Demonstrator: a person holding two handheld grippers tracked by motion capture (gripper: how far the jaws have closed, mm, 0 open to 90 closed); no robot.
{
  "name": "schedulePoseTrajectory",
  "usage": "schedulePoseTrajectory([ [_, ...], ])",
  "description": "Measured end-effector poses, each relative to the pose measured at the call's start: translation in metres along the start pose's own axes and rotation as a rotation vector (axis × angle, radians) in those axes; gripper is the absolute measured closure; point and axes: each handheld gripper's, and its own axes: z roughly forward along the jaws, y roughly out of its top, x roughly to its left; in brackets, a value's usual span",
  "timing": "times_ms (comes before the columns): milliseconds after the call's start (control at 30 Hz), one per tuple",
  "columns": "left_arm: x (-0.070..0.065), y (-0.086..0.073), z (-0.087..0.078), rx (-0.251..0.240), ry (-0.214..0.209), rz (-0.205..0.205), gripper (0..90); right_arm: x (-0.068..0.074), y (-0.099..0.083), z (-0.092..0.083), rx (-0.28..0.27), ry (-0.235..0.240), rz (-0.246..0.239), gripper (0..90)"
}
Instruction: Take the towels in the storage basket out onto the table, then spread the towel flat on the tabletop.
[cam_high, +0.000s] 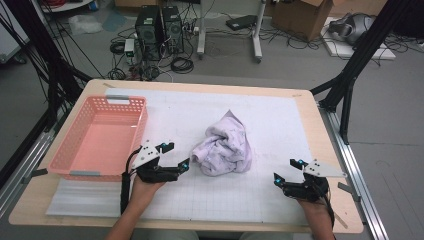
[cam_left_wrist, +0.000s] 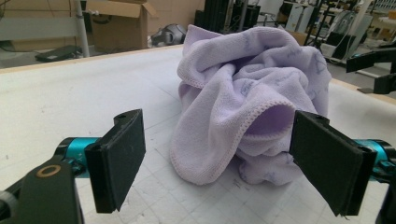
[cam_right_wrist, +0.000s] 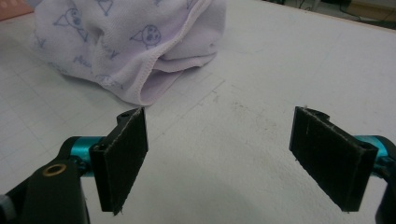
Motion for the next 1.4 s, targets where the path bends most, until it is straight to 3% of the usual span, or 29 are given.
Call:
schedulePoseTrajectory([
  [367, 0.001, -0.002, 0.002, 0.031, -0.002, -0.005, 19.1, 0.006, 0.007, 0.017, 0.022, 0.035, -0.013, 18.4],
  [467, -0.001, -0.002, 0.001, 0.032, -0.005, -0.001, 19.6, 0.01, 0.012, 0.025, 0.03, 0.046, -0.037, 18.6],
  [567, -0.002, -0.002, 0.001, 0.029, -0.008, -0.005, 19.9, 0.017, 0.016, 0.035, 0.052, 0.086, -0.062, 20.0],
  [733, -0.007, -0.002, 0.007, 0.046, -0.037, 0.001, 21.6, 0.032, 0.025, 0.05, 0.063, 0.152, -0.105, 28.7],
  [933, -0.02, -0.002, 0.021, 0.095, -0.114, 0.004, 27.6, 0.047, 0.034, 0.075, 0.126, 0.228, -0.144, 49.2],
  [1033, -0.032, 0.0, 0.033, 0.125, -0.121, 0.047, 34.7, 0.051, 0.036, 0.084, 0.143, 0.245, -0.16, 73.9],
  [1133, -0.037, 0.0, 0.04, 0.146, -0.116, 0.071, 47.5, 0.049, 0.036, 0.083, 0.137, 0.261, -0.135, 82.7],
  [1167, -0.037, 0.0, 0.041, 0.151, -0.119, 0.077, 62.4, 0.048, 0.035, 0.078, 0.139, 0.263, -0.133, 87.6],
  [1200, -0.038, 0.0, 0.041, 0.158, -0.11, 0.089, 62.4, 0.048, 0.035, 0.078, 0.139, 0.263, -0.133, 87.6],
  [1300, -0.037, 0.001, 0.037, 0.163, -0.091, 0.108, 82.8, 0.045, 0.033, 0.066, 0.131, 0.26, -0.134, 87.6],
  [1400, -0.034, 0.003, 0.03, 0.153, -0.089, 0.096, 84.5, 0.041, 0.03, 0.053, 0.12, 0.252, -0.132, 88.0],
])
